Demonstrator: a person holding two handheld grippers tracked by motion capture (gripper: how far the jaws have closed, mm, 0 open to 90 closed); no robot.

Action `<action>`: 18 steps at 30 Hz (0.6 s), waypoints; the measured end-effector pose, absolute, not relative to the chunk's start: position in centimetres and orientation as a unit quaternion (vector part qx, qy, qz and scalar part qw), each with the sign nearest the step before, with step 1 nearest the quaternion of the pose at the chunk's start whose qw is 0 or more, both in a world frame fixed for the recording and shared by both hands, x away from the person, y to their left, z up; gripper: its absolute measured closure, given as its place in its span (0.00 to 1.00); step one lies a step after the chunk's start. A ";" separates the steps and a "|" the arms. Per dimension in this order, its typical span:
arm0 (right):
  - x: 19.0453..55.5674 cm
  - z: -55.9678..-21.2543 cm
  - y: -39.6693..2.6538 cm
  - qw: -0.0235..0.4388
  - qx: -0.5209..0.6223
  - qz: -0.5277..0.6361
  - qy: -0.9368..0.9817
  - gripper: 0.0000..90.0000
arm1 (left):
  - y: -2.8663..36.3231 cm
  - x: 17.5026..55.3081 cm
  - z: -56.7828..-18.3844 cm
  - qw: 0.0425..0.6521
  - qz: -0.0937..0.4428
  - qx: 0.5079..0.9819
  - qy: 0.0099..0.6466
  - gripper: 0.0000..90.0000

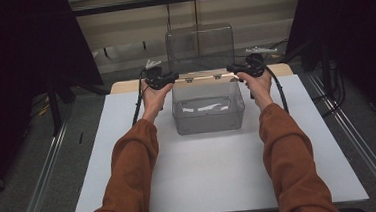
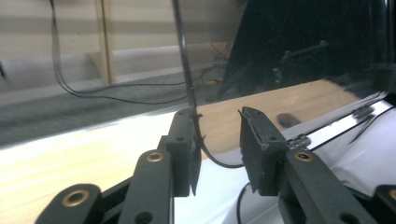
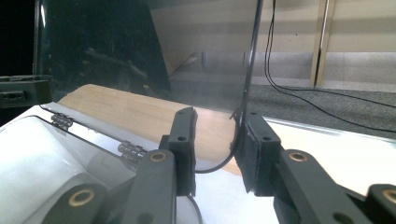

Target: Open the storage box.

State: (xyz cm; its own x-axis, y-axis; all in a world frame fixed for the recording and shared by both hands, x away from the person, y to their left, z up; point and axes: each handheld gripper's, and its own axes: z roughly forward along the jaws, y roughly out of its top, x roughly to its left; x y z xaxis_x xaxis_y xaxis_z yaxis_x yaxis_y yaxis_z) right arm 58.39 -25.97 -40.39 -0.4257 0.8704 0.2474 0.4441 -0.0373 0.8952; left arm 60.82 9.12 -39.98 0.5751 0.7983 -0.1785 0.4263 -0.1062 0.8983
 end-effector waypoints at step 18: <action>58.7 -40.8 -25.8 0.202 0.501 0.521 0.661 0.71 | 9.3 61.3 -40.2 0.517 0.155 0.719 0.438 0.69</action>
State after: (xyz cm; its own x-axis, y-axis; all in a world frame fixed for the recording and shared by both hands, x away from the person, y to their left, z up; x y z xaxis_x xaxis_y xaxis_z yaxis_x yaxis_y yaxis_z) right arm 58.69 -25.82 -40.79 -0.4163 0.8729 0.2544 0.4509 -0.0447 0.8914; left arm 61.27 9.28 -40.24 0.5687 0.7897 -0.2300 0.4703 -0.0827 0.8786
